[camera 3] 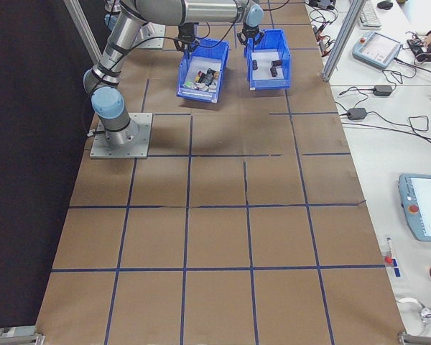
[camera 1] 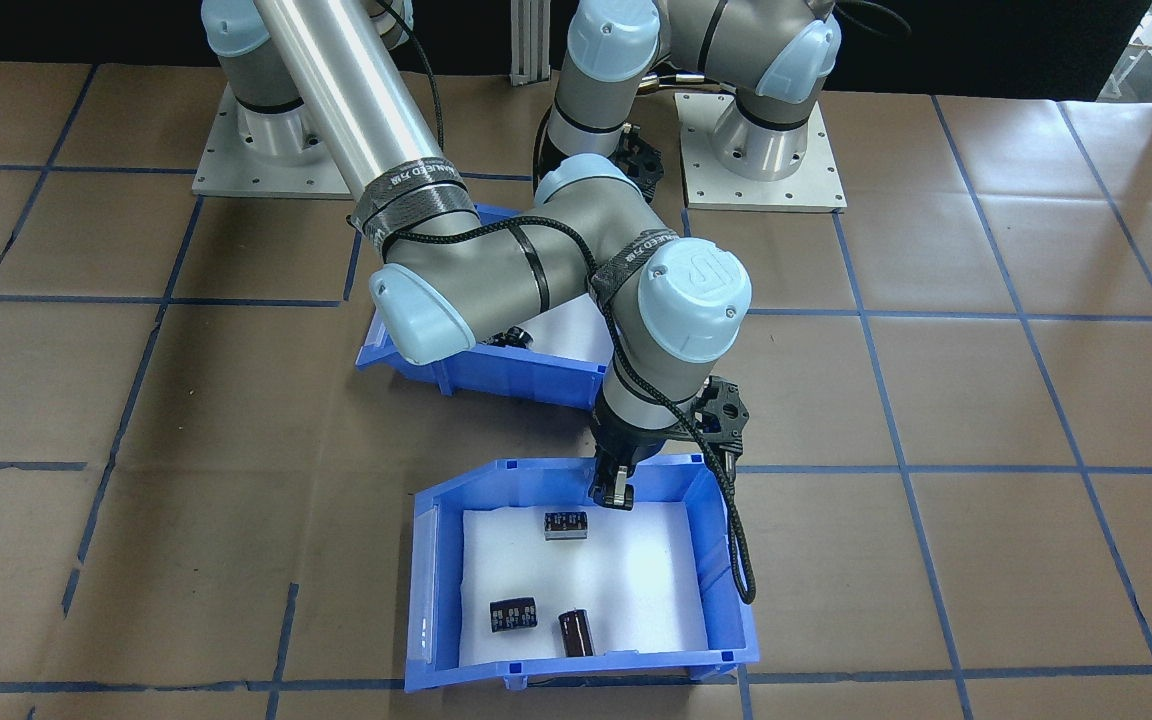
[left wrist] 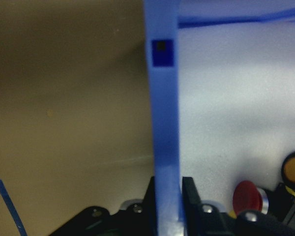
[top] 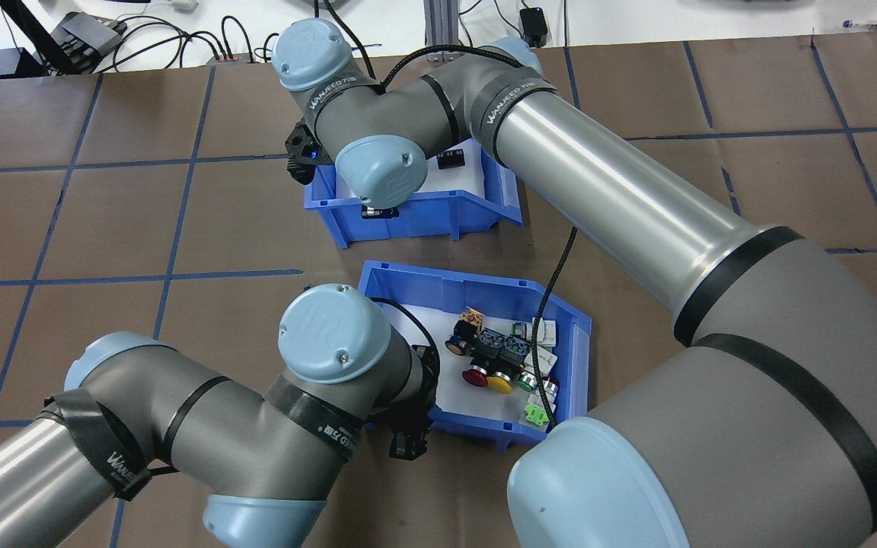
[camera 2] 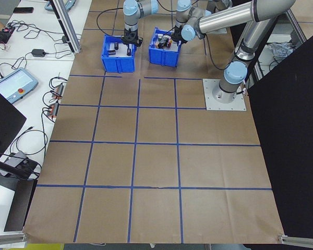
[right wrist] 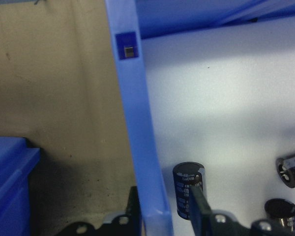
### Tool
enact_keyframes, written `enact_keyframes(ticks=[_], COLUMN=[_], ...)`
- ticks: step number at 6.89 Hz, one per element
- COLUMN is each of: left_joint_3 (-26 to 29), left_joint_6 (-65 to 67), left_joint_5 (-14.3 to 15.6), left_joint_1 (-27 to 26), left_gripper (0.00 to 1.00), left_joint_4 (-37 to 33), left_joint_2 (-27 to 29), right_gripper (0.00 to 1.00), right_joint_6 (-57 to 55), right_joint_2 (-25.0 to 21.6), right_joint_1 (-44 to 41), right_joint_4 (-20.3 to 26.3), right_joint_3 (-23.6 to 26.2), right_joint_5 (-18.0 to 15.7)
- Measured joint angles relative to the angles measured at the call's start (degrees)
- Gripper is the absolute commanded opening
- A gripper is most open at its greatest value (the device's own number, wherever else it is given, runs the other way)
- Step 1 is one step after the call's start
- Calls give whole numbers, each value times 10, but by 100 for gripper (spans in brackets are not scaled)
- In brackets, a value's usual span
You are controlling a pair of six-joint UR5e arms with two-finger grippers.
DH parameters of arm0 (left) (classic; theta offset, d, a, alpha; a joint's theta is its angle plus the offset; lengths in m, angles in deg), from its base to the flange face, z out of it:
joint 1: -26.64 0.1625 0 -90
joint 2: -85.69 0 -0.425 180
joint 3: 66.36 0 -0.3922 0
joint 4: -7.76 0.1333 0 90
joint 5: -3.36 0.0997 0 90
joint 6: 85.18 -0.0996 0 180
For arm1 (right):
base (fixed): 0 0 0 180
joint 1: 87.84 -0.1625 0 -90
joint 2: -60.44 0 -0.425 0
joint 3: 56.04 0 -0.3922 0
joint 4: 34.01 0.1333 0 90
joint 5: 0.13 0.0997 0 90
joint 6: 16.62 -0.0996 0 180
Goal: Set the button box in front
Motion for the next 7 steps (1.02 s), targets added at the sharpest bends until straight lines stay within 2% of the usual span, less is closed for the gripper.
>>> enact_keyframes(ticks=[2, 3, 5, 7], left_joint_3=[2, 0, -2, 2], left_joint_6=[-34, -69, -185, -315], left_joint_5=[7, 11, 17, 33], left_joint_1=[18, 45, 134, 258], left_gripper=[0, 0, 0, 0], left_joint_4=[-25, -70, -185, -254], left_joint_2=[-52, -89, -176, -237], right_gripper=[0, 0, 0, 0], right_joint_6=[38, 65, 141, 229], right_joint_2=[-14, -28, -58, -88], right_joint_1=[13, 29, 89, 159], right_joint_4=[3, 8, 27, 56], right_joint_3=[-5, -4, 1, 5], right_joint_5=[-2, -2, 1, 3])
